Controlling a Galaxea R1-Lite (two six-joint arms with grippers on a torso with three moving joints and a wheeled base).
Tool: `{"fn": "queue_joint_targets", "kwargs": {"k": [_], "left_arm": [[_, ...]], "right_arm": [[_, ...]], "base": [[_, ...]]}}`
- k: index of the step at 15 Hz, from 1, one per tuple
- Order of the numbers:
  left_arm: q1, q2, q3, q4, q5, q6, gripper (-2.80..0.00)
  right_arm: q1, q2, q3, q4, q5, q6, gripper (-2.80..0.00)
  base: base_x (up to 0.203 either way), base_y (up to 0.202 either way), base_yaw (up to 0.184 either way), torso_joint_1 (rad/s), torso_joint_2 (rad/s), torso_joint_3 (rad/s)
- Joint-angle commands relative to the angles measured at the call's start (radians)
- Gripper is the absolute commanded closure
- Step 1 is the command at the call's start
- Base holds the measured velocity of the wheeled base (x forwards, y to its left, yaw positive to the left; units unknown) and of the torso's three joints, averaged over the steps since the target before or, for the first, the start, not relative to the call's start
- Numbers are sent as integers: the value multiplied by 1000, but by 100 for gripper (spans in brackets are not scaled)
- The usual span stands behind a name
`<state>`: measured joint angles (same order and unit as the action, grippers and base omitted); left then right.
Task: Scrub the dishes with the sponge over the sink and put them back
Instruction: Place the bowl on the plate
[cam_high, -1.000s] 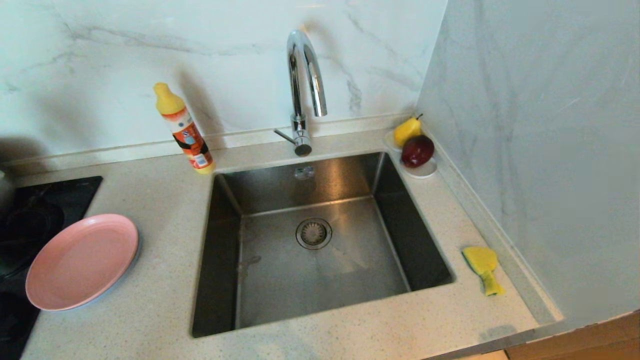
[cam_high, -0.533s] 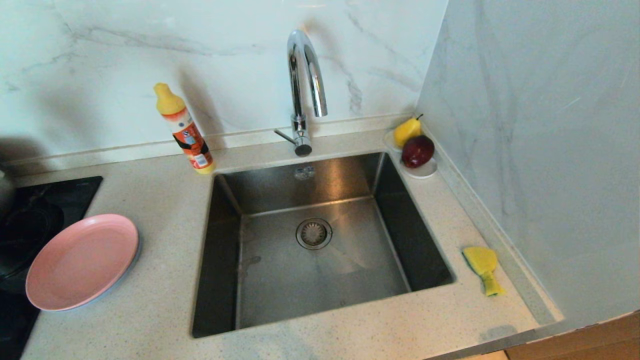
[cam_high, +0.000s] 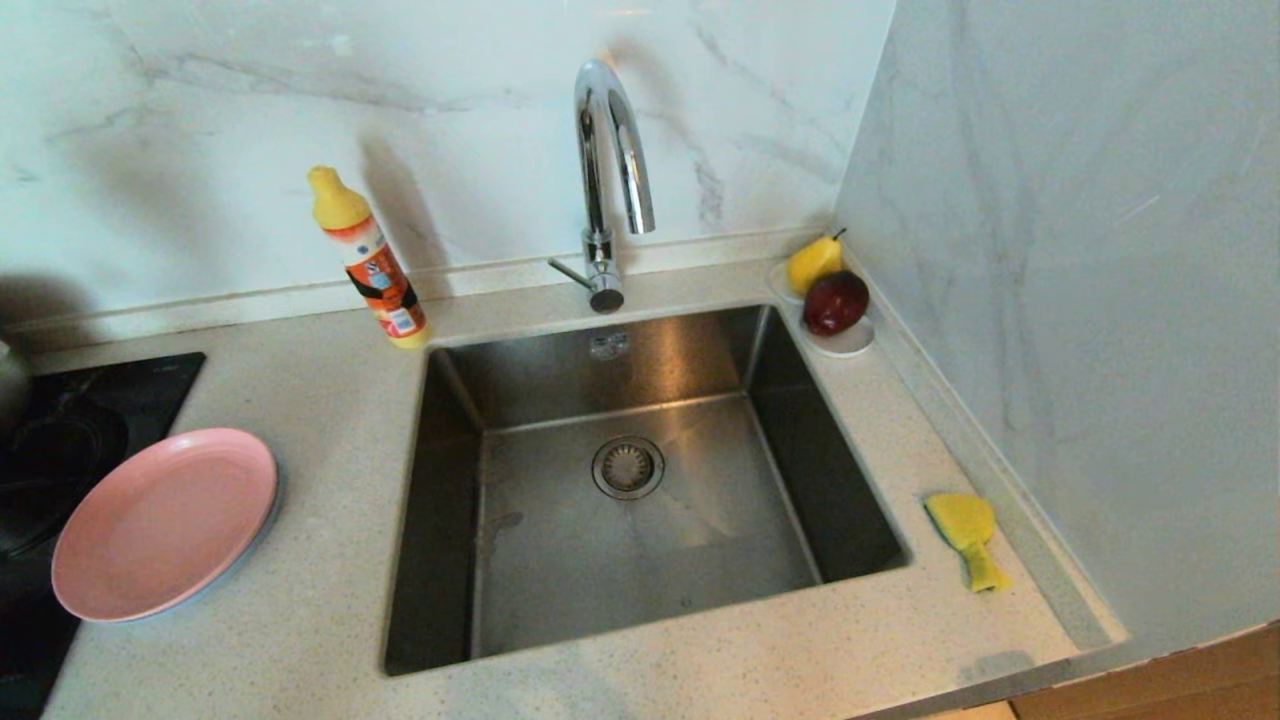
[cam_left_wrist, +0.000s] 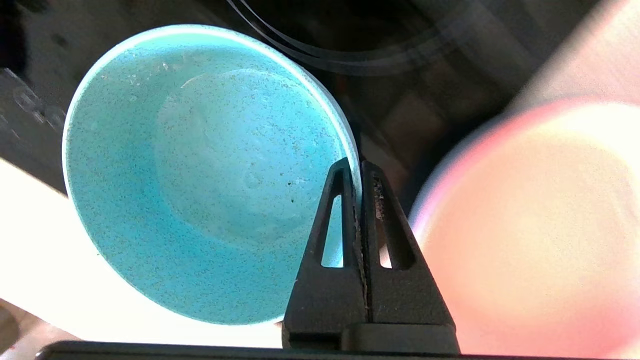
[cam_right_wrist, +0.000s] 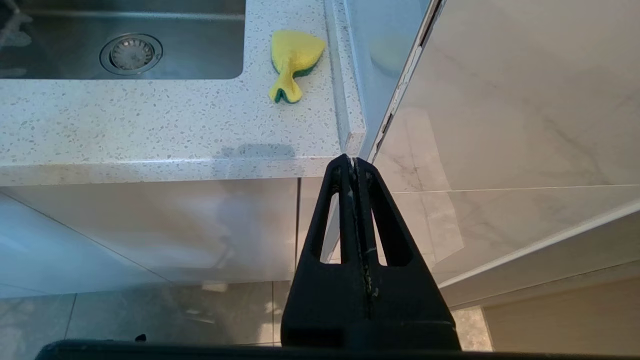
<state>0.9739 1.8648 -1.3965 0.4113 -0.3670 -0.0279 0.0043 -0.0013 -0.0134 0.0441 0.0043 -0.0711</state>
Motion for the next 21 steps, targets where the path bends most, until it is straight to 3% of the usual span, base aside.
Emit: {"fn": "queue_joint_targets", "kwargs": {"k": [1, 4, 7, 13, 18, 21], "left_arm": [[-23, -91, 17, 42, -5, 16, 0], [-88, -183, 59, 70, -4, 42, 0], [-219, -247, 101, 85, 24, 44, 0], [-488, -256, 153, 67, 237, 22, 0], [-608, -143, 174, -110, 389, 0, 0], [-629, -77, 165, -170, 401, -9, 0]], "right_arm": [[0, -2, 0, 0, 0, -1, 0], [0, -2, 0, 0, 0, -1, 0], [0, -2, 0, 0, 0, -1, 0], [0, -2, 0, 0, 0, -1, 0], [0, -2, 0, 0, 0, -1, 0], [0, -2, 0, 0, 0, -1, 0]], "base": [[0, 0, 0, 0, 0, 0], [0, 0, 0, 0, 0, 0], [0, 0, 0, 0, 0, 0], [0, 0, 0, 0, 0, 0], [0, 0, 0, 0, 0, 0], [0, 0, 0, 0, 0, 0]]}}
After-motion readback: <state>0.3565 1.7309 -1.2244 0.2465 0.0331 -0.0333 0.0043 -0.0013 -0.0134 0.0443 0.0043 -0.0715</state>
